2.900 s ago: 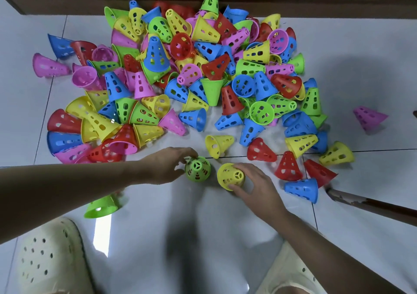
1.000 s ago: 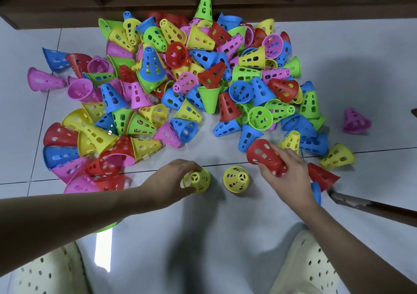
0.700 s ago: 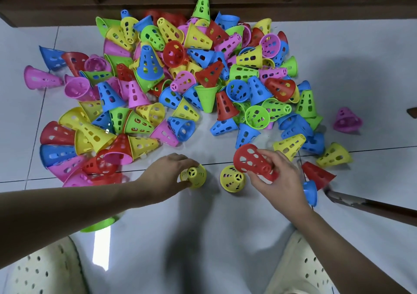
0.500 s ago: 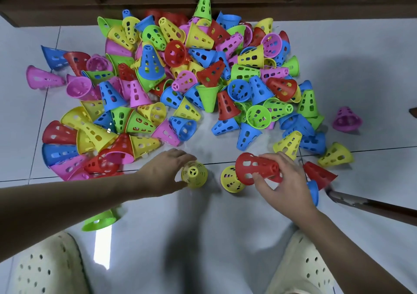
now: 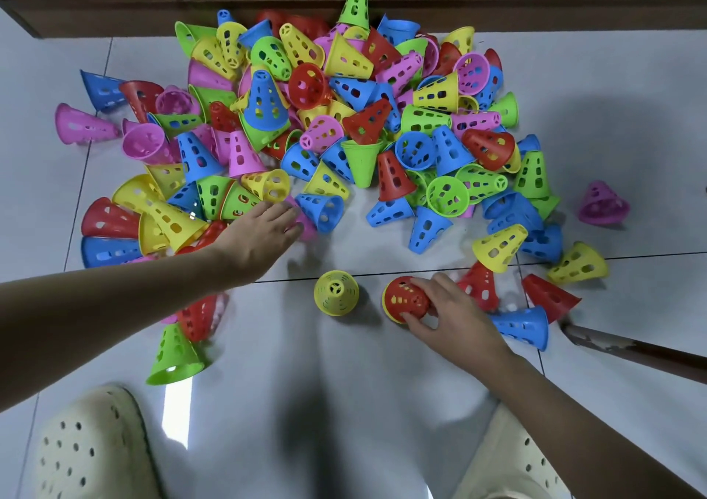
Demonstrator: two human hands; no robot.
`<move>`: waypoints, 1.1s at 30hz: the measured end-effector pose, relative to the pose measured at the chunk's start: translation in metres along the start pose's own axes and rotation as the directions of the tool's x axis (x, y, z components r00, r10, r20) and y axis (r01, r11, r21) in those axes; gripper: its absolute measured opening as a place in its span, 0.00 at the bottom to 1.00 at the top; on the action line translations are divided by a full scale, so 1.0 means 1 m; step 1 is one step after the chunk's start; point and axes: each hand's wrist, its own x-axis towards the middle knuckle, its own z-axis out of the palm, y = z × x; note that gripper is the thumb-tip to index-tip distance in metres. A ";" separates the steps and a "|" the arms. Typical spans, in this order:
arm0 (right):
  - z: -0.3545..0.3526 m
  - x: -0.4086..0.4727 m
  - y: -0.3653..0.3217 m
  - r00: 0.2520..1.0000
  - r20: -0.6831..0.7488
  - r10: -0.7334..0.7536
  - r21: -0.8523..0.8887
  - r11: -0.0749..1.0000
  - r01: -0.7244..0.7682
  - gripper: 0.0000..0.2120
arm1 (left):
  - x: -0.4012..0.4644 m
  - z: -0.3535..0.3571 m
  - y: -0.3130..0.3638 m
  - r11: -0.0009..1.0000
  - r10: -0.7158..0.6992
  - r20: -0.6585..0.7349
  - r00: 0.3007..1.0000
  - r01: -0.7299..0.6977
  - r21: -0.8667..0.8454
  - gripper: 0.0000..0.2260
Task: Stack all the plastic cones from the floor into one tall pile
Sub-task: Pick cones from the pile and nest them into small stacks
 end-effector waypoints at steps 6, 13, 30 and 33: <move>0.004 0.009 0.000 0.997 0.061 0.040 0.000 0.999 -0.040 0.25 | 0.013 -0.004 -0.003 0.996 0.038 0.047 0.998 -0.042 0.074 0.22; 0.008 0.019 0.006 0.999 0.020 0.051 0.044 0.998 -0.052 0.24 | 0.025 -0.004 -0.009 0.999 0.000 0.003 1.000 0.000 -0.039 0.14; 0.002 0.039 0.015 0.994 -0.028 0.104 0.109 0.989 -0.101 0.25 | -0.002 -0.034 0.015 0.587 -0.206 -0.076 0.976 0.061 -0.807 0.21; -0.009 0.038 0.024 0.995 0.068 0.071 0.100 0.992 -0.077 0.32 | -0.012 -0.054 0.029 0.435 -0.315 -0.151 0.937 0.001 -0.900 0.21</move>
